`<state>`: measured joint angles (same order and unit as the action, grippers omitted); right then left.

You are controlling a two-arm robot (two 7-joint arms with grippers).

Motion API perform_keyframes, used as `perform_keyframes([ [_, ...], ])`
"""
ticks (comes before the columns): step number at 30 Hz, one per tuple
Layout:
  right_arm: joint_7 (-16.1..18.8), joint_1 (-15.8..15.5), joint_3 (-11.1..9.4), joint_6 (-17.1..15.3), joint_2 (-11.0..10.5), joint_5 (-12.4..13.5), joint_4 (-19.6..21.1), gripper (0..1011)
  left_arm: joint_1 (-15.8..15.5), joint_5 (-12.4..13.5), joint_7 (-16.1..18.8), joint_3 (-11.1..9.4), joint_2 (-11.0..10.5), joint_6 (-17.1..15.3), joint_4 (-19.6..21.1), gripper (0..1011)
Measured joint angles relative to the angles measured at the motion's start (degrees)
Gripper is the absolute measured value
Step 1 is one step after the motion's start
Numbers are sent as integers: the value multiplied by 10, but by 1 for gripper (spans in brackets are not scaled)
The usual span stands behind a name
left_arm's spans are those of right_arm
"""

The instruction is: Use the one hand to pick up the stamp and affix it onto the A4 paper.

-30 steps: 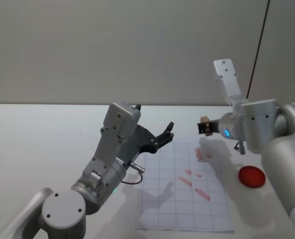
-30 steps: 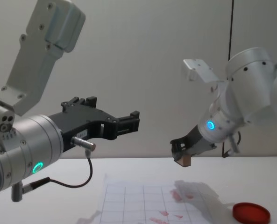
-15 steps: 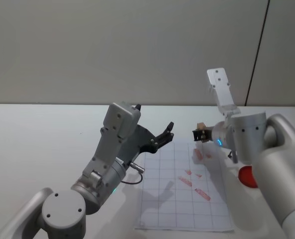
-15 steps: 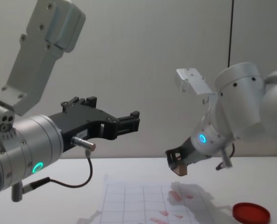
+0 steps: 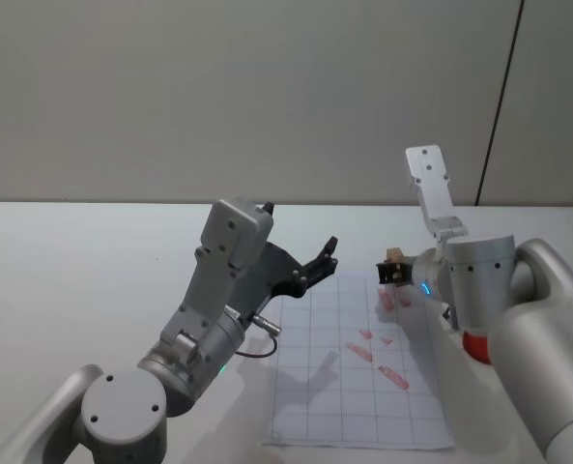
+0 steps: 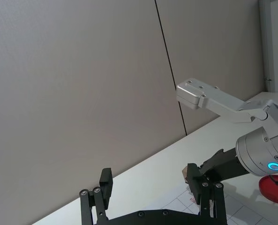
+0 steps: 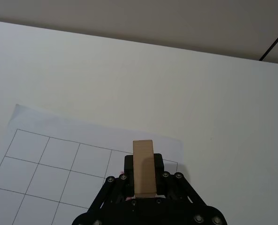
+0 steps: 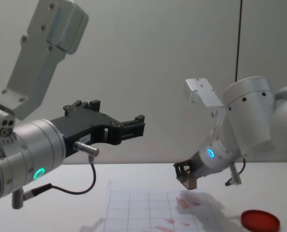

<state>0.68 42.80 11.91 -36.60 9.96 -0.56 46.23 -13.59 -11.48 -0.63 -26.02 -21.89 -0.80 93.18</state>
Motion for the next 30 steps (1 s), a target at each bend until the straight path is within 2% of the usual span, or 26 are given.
perform_keyframes([
  [11, -18, 15, -9, 2, 4, 12, -34, 221, 0, 0, 0, 0, 0, 0, 0, 1002],
  [25, -37, 46, -17, 36, 11, 19, -103, 220, 0, 0, 0, 0, 0, 0, 0, 1002],
  [30, -38, 50, -17, 47, 12, 18, -116, 221, 0, 0, 0, 0, 0, 0, 0, 1002],
])
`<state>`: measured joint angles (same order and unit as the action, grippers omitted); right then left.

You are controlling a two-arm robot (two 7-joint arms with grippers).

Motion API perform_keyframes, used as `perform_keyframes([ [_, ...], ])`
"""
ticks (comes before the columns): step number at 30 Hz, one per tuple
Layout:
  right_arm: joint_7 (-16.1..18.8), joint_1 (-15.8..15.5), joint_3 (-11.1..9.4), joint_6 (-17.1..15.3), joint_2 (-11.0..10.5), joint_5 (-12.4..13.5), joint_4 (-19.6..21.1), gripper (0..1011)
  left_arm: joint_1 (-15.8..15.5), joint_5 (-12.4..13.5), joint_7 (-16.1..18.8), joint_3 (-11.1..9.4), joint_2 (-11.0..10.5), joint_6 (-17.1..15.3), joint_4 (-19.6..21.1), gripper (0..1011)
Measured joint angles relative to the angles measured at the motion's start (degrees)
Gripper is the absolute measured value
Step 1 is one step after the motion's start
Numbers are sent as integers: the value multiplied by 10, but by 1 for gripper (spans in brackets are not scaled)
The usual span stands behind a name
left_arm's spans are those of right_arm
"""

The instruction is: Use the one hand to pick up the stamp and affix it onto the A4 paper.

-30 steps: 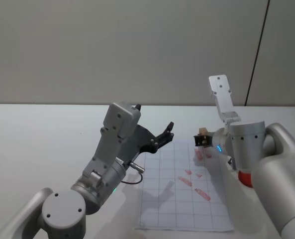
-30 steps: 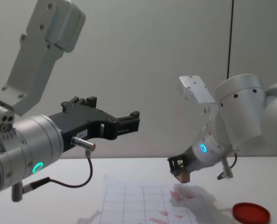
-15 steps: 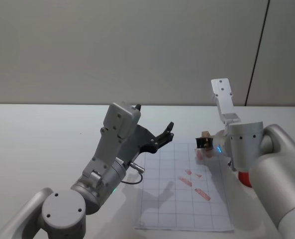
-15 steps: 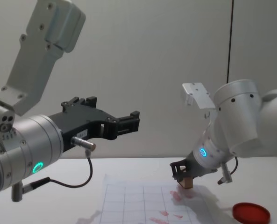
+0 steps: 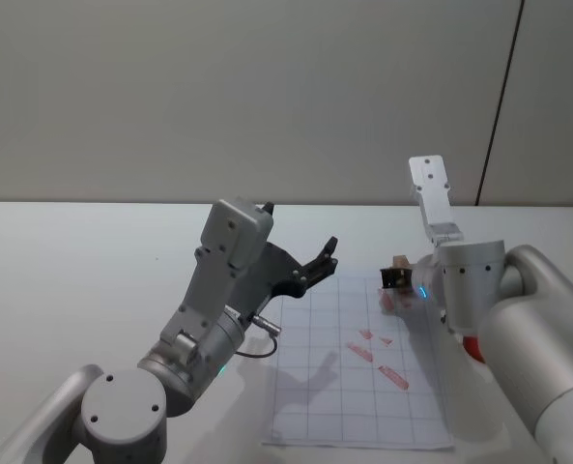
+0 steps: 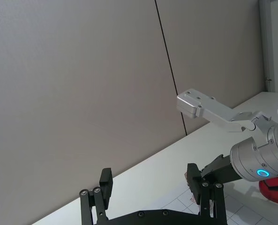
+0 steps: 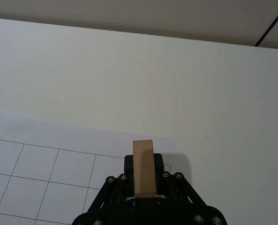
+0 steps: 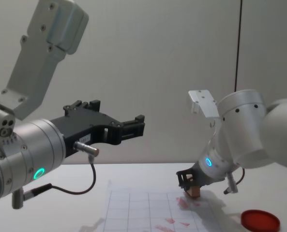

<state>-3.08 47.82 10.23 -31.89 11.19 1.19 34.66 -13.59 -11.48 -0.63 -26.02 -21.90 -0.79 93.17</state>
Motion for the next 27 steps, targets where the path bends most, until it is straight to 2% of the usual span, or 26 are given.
perform_keyframes([
  [9, 4, -4, 2, 10, -1, -11, -3, 220, 0, 0, 0, 0, 0, 0, 0, 1002],
  [27, 14, -34, 5, 0, -7, -26, 32, 221, 0, 0, 0, 0, 0, 0, 0, 1002],
])
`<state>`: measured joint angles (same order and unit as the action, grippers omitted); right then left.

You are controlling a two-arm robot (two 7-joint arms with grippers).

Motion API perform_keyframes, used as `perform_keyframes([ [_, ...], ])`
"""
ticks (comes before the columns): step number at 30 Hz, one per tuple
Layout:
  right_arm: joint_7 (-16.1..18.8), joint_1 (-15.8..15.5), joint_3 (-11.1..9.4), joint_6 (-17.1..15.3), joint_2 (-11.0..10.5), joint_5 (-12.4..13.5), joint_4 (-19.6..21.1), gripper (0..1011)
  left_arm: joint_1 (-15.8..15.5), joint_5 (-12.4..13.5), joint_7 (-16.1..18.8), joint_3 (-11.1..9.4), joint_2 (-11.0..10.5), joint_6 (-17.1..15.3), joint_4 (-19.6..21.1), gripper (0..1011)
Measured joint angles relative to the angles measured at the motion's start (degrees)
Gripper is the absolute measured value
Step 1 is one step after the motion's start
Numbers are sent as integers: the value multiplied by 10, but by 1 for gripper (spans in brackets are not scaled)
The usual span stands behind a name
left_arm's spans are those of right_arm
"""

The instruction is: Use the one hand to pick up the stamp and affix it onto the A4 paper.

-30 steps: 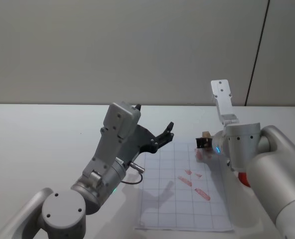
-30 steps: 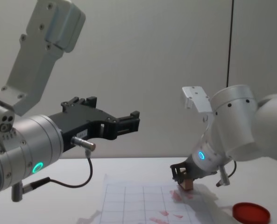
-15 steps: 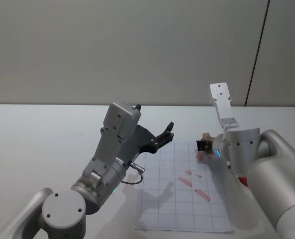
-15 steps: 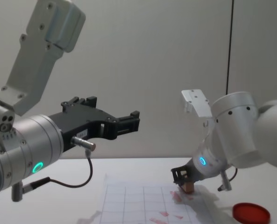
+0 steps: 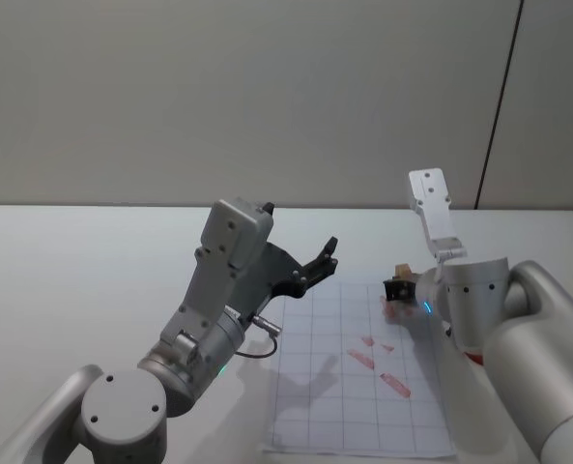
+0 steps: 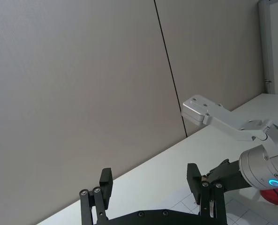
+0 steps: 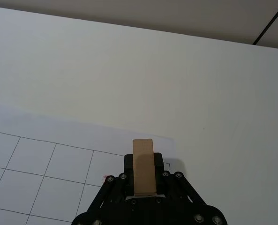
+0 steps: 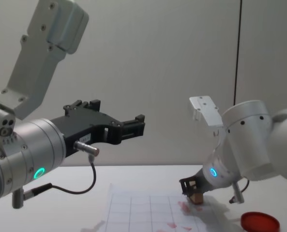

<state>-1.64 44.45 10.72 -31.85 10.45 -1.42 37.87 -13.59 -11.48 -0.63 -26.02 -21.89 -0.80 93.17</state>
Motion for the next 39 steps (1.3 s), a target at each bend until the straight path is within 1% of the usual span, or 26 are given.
perform_keyframes([
  [13, 1, -22, -4, 2, -4, 3, 23, 220, 0, 0, 0, 0, 0, 0, 0, 1002],
  [21, 0, -43, -7, 25, -8, 9, 36, 221, 0, 0, 0, 0, 0, 0, 0, 1002],
  [32, -1, -63, -9, 46, -10, 15, 50, 220, 0, 0, 0, 0, 0, 0, 0, 1002],
  [39, 2, -80, -9, 54, -12, 20, 75, 220, 0, 0, 0, 0, 0, 0, 0, 1002],
])
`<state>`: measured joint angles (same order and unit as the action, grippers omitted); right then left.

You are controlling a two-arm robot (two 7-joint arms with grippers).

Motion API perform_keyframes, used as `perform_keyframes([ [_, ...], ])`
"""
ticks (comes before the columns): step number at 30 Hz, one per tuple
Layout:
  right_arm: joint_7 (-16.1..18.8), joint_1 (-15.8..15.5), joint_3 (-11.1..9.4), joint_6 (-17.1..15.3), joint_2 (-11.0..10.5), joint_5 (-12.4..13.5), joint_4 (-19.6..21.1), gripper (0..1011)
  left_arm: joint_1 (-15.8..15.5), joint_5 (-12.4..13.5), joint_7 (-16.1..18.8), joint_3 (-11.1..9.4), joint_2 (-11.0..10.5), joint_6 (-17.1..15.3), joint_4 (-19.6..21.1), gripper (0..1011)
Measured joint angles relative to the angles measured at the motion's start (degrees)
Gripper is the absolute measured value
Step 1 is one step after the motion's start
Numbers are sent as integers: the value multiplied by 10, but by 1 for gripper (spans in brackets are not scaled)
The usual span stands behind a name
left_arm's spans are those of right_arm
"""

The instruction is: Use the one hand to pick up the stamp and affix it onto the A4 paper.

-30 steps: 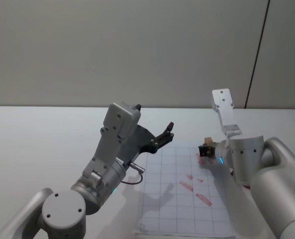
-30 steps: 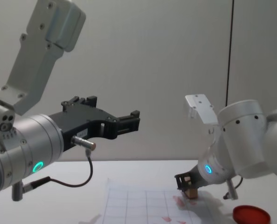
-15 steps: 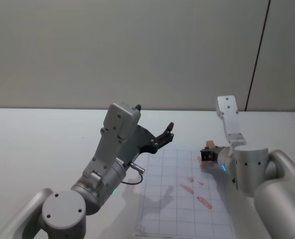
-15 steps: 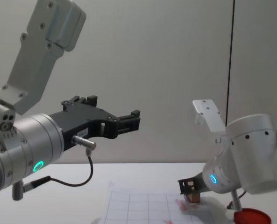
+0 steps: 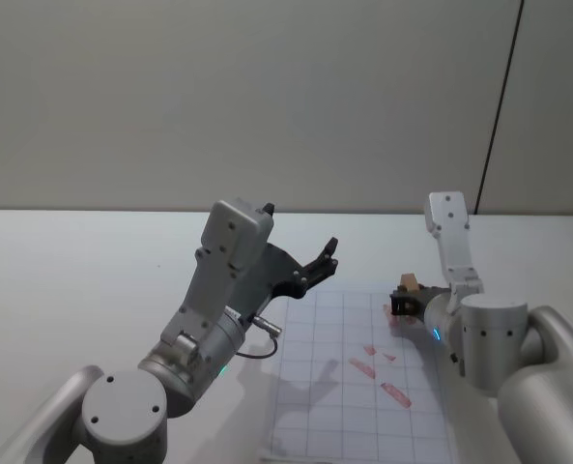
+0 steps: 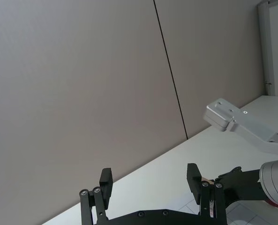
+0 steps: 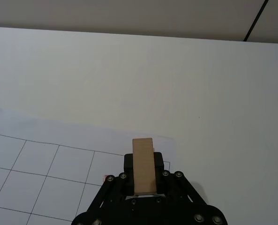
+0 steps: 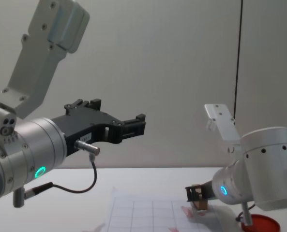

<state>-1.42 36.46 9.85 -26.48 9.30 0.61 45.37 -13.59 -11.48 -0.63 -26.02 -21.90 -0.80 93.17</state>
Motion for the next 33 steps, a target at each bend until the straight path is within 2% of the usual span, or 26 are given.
perform_keyframes([
  [12, 18, -28, 0, -12, -4, 9, 68, 221, 0, 0, 0, 0, 0, 0, 0, 1002],
  [24, 40, -42, -5, -21, -11, 19, 152, 220, 0, 0, 0, 0, 0, 0, 0, 1002],
  [33, 47, -52, -12, -29, -17, 23, 194, 221, 0, 0, 0, 0, 0, 0, 0, 1002],
])
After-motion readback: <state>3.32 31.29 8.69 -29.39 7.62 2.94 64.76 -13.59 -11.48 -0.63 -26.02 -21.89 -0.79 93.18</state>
